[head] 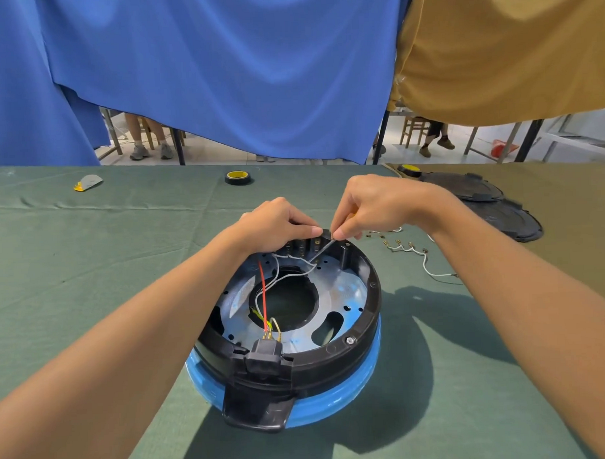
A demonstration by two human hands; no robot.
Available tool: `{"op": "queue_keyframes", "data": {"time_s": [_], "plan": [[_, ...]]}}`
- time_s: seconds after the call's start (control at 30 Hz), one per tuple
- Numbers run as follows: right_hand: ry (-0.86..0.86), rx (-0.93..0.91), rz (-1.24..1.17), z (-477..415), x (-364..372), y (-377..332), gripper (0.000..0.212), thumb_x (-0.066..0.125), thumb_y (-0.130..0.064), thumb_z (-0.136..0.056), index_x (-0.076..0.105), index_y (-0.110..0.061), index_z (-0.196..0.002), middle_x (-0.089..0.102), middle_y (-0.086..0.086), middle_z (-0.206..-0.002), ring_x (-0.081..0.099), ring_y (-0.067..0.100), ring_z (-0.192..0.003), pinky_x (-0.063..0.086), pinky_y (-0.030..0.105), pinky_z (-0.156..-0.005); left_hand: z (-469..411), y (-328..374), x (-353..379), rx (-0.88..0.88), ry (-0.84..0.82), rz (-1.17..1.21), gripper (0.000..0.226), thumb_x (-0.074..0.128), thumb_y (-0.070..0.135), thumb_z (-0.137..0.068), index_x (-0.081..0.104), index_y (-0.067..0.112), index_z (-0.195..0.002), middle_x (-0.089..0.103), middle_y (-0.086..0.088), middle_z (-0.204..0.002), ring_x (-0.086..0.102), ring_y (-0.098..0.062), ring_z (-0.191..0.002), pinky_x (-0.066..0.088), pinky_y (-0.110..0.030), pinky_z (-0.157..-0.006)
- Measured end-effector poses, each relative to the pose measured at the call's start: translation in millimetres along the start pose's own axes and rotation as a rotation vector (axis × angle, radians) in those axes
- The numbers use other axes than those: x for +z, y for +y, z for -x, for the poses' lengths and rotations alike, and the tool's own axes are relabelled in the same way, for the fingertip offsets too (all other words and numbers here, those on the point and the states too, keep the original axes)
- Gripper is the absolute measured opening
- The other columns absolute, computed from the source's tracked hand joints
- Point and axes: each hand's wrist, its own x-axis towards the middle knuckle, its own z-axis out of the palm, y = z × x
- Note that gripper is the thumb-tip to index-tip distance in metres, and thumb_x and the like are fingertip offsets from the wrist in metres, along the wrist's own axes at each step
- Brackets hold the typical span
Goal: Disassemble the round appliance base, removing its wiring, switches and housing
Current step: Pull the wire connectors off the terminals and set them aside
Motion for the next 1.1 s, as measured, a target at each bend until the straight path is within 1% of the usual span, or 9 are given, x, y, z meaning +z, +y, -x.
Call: {"op": "queue_keyframes", "data": {"time_s": [0.13,0.2,0.37,0.53,0.67,0.77,0.9,1.0,1.1], "plan": [[0.060,-0.025,-0.071,3.5,-0.1,4.3,0.012,0.070,-0.030,-0.087,0.075,-0.038,-0.079,0.070,-0.010,-0.066,0.060,-0.007,-0.061,0.037,0.007,-0.048,-0.4,0.0,-0.2,0.006,-0.011,0.015,0.022,0.061,0.048,-0.090,0.075,0.038,-0.104,0.065,0.016,-0.066,0.045,-0.009,-0.060,0.043,-0.035,-0.069],[0.126,-0.030,-0.085,5.2,1.8,4.3,0.012,0.069,-0.030,-0.087,0.075,-0.037,-0.078,0.069,-0.012,-0.063,0.060,-0.009,-0.061,0.038,0.008,-0.048,-0.8,-0.3,-0.1,0.010,-0.008,0.021,0.023,0.061,0.047,-0.090,0.075,0.036,-0.104,0.060,0.018,-0.059,0.042,-0.009,-0.058,0.040,-0.034,-0.068],[0.219,-0.064,-0.001,9.0,8.4,-4.2,0.012,0.068,-0.026,-0.088,0.079,-0.025,-0.093,0.074,-0.011,-0.083,0.060,-0.002,-0.074,0.046,0.017,-0.067,-0.8,0.2,1.1,0.025,-0.001,0.029,0.024,0.060,0.045,-0.091,0.076,0.033,-0.104,0.051,0.007,-0.056,0.035,-0.014,-0.057,0.033,-0.033,-0.065],[0.184,-0.063,-0.015,16.4,9.1,-2.1,0.010,0.069,-0.028,-0.086,0.079,-0.030,-0.087,0.072,-0.013,-0.080,0.060,0.005,-0.082,0.050,0.025,-0.070,0.3,2.0,-0.7,0.017,-0.015,0.019,0.024,0.060,0.047,-0.091,0.075,0.035,-0.106,0.052,0.024,-0.047,0.037,-0.009,-0.053,0.035,-0.032,-0.065],[0.199,-0.061,0.012,12.7,19.4,-4.8,0.015,0.066,-0.027,-0.089,0.078,-0.027,-0.097,0.074,-0.006,-0.093,0.058,0.009,-0.088,0.053,0.034,-0.081,0.7,2.5,-0.4,0.014,-0.018,0.012,0.023,0.060,0.046,-0.091,0.076,0.035,-0.104,0.052,0.022,-0.047,0.037,-0.010,-0.054,0.036,-0.033,-0.066],[0.149,-0.067,0.018,11.9,20.9,-5.7,0.015,0.065,-0.024,-0.089,0.079,-0.024,-0.097,0.075,-0.005,-0.092,0.063,0.012,-0.085,0.055,0.034,-0.079,2.7,5.9,-1.6,0.002,-0.030,-0.010,0.024,0.059,0.046,-0.091,0.075,0.035,-0.106,0.061,0.026,-0.059,0.047,-0.009,-0.061,0.045,-0.036,-0.071],[0.118,-0.070,0.018,12.3,18.7,-5.0,0.015,0.065,-0.022,-0.089,0.079,-0.023,-0.095,0.075,-0.005,-0.086,0.065,0.016,-0.081,0.055,0.030,-0.072,4.6,8.8,-1.9,-0.006,-0.037,-0.026,0.025,0.059,0.046,-0.091,0.074,0.035,-0.108,0.074,0.007,-0.094,0.062,-0.026,-0.091,0.049,-0.051,-0.091],[0.117,-0.054,-0.013,11.4,18.7,-3.6,0.015,0.065,-0.023,-0.089,0.079,-0.023,-0.094,0.071,-0.015,-0.075,0.062,0.009,-0.072,0.045,0.012,-0.052,5.0,8.5,-2.1,0.002,-0.033,-0.010,0.023,0.060,0.045,-0.091,0.075,0.036,-0.106,0.074,0.004,-0.093,0.063,-0.026,-0.094,0.048,-0.053,-0.092],[0.142,-0.039,-0.026,11.4,20.5,-2.4,0.015,0.065,-0.023,-0.089,0.079,-0.024,-0.093,0.072,-0.013,-0.081,0.062,0.005,-0.076,0.048,0.014,-0.058,4.5,6.6,-3.7,0.024,-0.050,-0.004,0.024,0.059,0.041,-0.094,0.075,0.031,-0.107,0.073,-0.005,-0.091,0.058,-0.020,-0.080,0.050,-0.048,-0.089]]}}
